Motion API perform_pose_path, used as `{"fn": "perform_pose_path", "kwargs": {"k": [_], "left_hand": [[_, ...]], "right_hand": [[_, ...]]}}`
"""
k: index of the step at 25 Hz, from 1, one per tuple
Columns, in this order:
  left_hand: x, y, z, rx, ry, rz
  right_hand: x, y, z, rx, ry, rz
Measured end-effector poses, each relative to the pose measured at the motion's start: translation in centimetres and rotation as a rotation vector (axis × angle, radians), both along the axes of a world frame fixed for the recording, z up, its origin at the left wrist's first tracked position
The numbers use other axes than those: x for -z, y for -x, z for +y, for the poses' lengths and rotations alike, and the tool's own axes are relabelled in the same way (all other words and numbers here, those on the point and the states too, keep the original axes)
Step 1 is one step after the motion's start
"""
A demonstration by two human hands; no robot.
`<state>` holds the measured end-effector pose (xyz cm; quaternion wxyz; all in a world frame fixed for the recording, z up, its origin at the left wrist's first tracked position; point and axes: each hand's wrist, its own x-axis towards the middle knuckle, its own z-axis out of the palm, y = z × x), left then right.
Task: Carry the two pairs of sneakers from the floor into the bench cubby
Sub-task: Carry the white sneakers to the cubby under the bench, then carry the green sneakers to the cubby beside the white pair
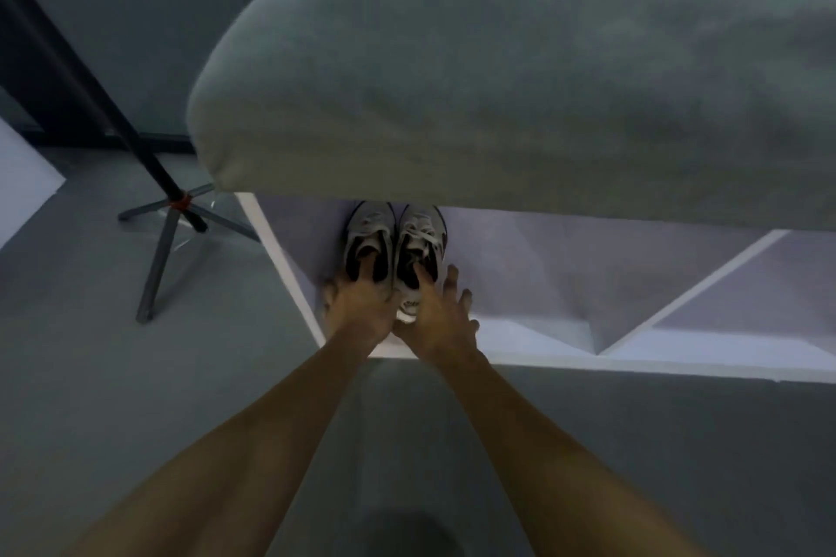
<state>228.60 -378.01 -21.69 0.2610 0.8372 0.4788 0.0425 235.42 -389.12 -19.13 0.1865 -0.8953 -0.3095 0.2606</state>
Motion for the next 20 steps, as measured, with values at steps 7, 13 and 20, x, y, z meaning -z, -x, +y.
{"fn": "perform_pose_path", "kwargs": {"k": [7, 13, 20], "left_hand": [[-17.2, 11.7, -2.1, 0.066, 0.391, 0.274], [-37.1, 23.6, 4.0, -0.034, 0.424, 0.327], [-62.8, 47.2, 9.3, -0.512, 0.140, 0.188]], "right_hand": [[-16.2, 7.8, -1.9, -0.207, 0.492, 0.091], [-36.2, 16.4, 6.6, -0.590, 0.548, 0.054], [-60.5, 33.7, 18.1, -0.829, 0.067, 0.042]]}}
